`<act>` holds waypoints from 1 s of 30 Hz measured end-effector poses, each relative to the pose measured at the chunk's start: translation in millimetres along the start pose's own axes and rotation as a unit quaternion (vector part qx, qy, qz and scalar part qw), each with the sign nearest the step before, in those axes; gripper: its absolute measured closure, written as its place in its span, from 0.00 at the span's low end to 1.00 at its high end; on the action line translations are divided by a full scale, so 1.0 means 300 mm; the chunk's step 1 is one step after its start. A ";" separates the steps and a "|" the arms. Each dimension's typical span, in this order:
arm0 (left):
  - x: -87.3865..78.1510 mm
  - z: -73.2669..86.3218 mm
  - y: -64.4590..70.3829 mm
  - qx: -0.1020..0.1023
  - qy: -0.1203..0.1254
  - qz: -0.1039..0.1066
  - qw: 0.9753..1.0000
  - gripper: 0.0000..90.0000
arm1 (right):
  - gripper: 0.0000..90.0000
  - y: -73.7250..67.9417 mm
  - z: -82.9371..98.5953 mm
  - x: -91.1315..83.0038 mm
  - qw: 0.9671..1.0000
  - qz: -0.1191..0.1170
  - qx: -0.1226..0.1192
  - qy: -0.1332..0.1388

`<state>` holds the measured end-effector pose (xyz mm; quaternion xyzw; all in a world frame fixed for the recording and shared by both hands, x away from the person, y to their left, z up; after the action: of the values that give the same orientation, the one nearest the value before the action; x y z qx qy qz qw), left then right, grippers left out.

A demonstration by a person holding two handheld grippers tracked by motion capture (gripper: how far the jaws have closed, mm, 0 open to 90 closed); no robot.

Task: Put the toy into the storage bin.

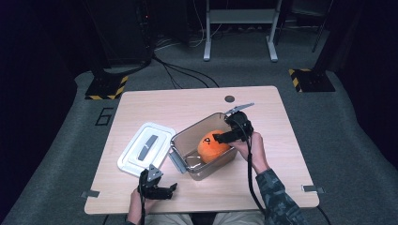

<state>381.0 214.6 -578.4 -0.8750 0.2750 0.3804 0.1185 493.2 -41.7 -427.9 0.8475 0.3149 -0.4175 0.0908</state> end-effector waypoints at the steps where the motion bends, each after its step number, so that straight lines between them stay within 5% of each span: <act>1: 0.000 0.000 0.000 0.000 0.000 0.000 1.000 0.10 | 0.14 0.003 -0.001 -0.014 1.000 0.001 0.001 0.006; 17: 0.000 0.000 0.000 0.000 0.000 0.000 1.000 0.10 | 0.01 0.150 0.092 -0.207 0.995 0.045 0.021 0.083; 23: 0.000 0.000 0.000 0.000 0.000 0.000 1.000 0.10 | 0.01 0.226 0.162 -0.232 0.992 0.060 0.044 0.101; 30: 0.000 0.000 0.000 0.000 0.000 0.000 1.000 0.10 | 0.00 0.312 0.282 -0.205 0.989 0.089 0.070 0.092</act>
<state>381.1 214.6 -578.4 -0.8750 0.2747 0.3806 0.1185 467.2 -178.6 -444.7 0.9113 0.2150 -0.3491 0.0391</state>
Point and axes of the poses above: each handheld gripper's, and its own axes: x roughly forward along the jaws, z roughly out of its underside, y roughly to its right, the point moved 7 cm from there along x, roughly forward along the jaws, and after that the axes turned 4 degrees about -y, right-handed, at the moved point
